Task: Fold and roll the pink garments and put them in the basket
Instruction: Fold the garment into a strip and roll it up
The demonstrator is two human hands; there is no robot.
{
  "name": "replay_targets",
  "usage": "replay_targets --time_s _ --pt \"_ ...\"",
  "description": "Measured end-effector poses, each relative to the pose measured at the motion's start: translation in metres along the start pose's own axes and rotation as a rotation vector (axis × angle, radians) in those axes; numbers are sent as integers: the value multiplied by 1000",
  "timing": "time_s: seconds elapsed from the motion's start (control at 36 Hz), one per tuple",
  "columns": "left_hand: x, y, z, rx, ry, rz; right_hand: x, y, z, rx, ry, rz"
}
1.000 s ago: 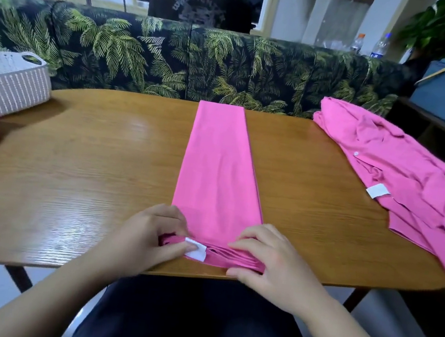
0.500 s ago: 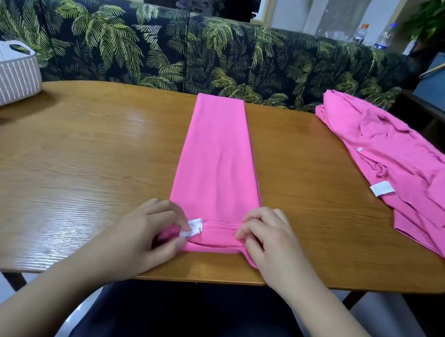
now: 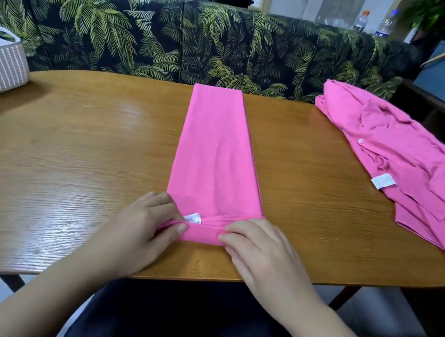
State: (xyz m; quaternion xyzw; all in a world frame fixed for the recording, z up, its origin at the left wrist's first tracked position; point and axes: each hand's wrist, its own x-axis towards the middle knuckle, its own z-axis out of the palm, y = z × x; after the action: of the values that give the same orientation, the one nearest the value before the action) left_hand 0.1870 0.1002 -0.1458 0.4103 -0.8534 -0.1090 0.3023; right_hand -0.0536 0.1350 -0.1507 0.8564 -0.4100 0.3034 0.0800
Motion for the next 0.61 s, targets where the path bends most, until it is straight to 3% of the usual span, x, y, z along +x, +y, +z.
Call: replay_targets --time_s 0.19,0.44,0.61 --pt "0 10 0 -89 -14 -56 3 6 1 -22 -71 144" --pt "-4 -4 -10 161 -80 57 10 9 -10 34 -203 164" --pt "1 -4 -12 378 -59 146 15 11 -3 -38 -196 129"
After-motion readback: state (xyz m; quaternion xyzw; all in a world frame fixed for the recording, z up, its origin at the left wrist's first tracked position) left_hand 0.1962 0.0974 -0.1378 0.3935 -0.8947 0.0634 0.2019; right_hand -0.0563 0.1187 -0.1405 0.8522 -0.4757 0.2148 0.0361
